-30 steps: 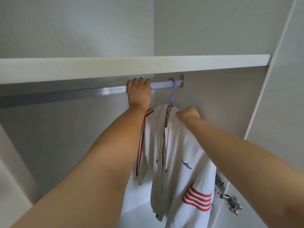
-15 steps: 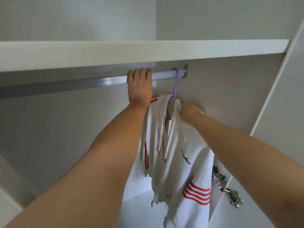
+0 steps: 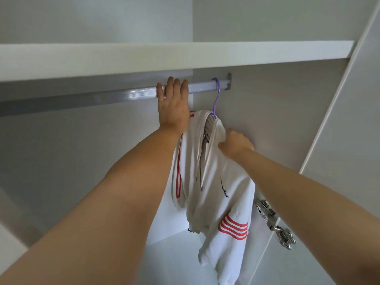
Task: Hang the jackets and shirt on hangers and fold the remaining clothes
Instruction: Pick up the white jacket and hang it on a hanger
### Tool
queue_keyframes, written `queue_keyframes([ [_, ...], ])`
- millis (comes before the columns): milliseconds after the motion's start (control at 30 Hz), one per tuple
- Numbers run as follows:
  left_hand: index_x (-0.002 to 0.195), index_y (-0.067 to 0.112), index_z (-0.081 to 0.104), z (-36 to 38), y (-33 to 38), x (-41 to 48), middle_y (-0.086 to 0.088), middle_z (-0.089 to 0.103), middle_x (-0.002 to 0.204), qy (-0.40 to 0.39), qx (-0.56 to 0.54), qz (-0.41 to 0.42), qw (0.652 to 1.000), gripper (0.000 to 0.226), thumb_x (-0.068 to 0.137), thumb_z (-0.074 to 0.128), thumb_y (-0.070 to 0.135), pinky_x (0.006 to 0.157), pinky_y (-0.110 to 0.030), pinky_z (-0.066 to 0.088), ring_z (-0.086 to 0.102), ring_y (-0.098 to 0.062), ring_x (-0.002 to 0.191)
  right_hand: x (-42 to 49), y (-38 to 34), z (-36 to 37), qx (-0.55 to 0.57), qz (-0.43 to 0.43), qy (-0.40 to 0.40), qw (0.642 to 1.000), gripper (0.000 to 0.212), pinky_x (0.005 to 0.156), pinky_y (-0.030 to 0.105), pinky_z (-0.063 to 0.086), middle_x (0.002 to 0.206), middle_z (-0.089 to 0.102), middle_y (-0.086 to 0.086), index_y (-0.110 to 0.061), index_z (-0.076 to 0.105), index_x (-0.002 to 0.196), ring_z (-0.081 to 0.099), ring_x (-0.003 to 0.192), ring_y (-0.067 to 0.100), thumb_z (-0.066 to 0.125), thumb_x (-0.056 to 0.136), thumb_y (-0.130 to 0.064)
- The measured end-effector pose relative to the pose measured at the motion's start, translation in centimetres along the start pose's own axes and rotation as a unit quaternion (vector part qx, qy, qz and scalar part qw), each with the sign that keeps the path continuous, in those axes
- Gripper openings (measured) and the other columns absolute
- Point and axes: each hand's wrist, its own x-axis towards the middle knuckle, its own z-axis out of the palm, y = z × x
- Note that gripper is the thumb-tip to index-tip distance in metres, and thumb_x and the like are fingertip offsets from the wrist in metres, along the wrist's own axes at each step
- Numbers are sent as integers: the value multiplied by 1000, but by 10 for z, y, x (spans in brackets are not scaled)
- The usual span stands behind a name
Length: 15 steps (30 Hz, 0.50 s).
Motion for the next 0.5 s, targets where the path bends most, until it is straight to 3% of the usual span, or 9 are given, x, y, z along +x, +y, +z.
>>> queue_keyframes([
  [100,144,9,37,-7,6,-13,-18,31,152,-47,-33,8,998,66,83,60,19,115,-55,9,21,-35,143,-3,4,-4,7,-22,34,999,36,71,32,40,114,60,15,-8,44,122,58,104,36,51,89,-22],
  [233,151,14,17,-20,17,-37,-12,3,160,-132,-42,9,990,63,95,44,21,115,-51,-8,-6,-31,147,-11,4,-7,13,-55,67,996,42,71,33,38,122,54,16,-6,39,126,56,106,37,52,90,-22],
  [367,152,17,14,-27,30,-73,-10,2,160,-182,-47,-1,982,61,98,41,26,116,-50,-4,-5,-29,147,-28,10,-4,-39,-115,97,988,46,84,39,41,131,41,14,-5,37,129,40,120,32,53,88,-19],
  [500,152,18,13,-35,36,-105,-10,5,159,-204,-63,-16,977,63,98,42,31,117,-50,0,-2,-29,147,-50,18,2,-110,-159,135,972,55,102,39,30,140,35,15,-5,34,135,33,127,32,53,86,-20],
])
